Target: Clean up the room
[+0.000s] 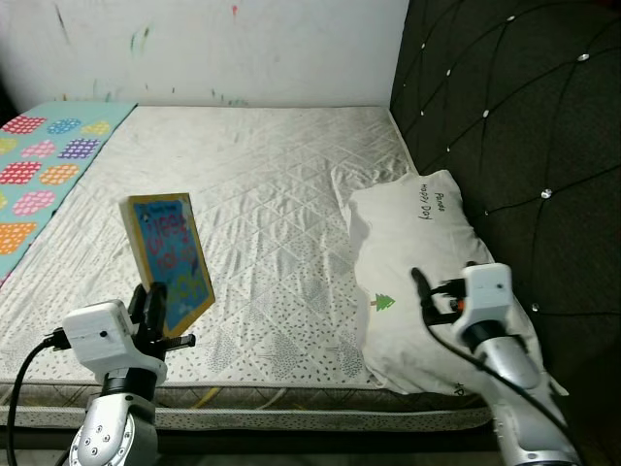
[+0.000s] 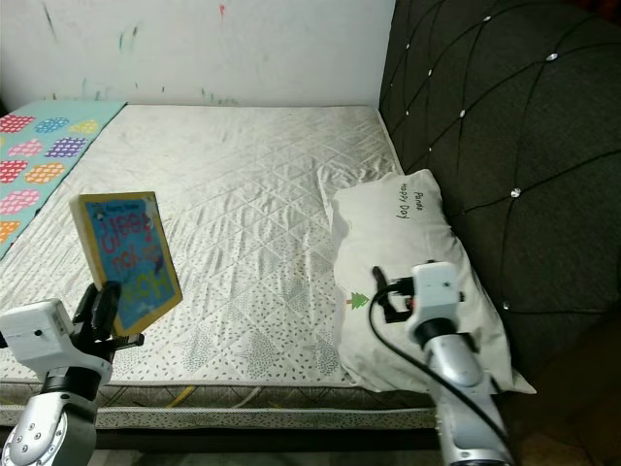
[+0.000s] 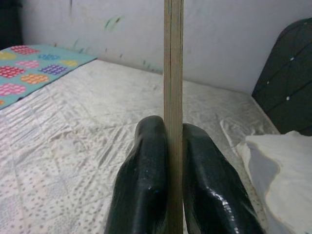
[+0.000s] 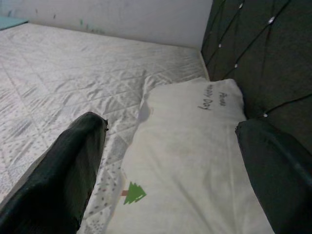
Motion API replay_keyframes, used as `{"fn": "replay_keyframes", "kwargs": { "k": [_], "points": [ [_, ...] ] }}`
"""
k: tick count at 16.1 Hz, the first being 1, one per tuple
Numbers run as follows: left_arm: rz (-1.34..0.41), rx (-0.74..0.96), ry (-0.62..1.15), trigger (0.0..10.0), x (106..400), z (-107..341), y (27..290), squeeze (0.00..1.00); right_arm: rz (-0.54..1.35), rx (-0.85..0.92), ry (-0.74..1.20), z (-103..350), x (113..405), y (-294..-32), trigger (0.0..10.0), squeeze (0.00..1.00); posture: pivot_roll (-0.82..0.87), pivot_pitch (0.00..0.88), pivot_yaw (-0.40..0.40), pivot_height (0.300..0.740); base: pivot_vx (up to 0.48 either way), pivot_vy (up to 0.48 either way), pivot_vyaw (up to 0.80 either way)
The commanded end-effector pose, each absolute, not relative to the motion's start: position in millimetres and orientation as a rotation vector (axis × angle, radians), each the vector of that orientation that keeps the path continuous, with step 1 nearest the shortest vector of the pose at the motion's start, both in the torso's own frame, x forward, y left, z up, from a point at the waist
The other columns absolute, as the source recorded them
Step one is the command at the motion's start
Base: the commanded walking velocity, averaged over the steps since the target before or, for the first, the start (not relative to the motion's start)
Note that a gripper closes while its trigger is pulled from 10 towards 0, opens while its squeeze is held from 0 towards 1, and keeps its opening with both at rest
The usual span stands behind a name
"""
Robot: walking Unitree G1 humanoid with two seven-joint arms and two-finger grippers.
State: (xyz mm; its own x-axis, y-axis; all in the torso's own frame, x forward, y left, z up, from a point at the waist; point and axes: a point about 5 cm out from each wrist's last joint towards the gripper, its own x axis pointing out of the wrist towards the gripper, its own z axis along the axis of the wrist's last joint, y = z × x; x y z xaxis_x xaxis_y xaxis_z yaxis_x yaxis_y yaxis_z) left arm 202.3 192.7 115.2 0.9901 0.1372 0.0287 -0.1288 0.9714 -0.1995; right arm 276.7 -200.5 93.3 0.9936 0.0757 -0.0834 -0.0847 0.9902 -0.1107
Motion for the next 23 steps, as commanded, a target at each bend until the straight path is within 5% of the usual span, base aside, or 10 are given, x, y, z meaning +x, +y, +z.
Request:
{"fn": "replay_keyframes", "kwargs": {
  "k": [1,23],
  "points": [
    [0.142,-0.182,-0.064,10.0,201,122,195,0.0,0.073,-0.109,0.07,98,275,-202,10.0,0.0,-0.12,0.0,0.006,0.74,0.0,0.0,0.0],
    [0.164,-0.221,-0.068,10.0,213,129,191,0.0,0.204,-0.116,0.074,108,293,-176,10.0,0.0,-0.09,0.0,-0.05,0.74,0.0,0.0,-0.02]
  ]
}}
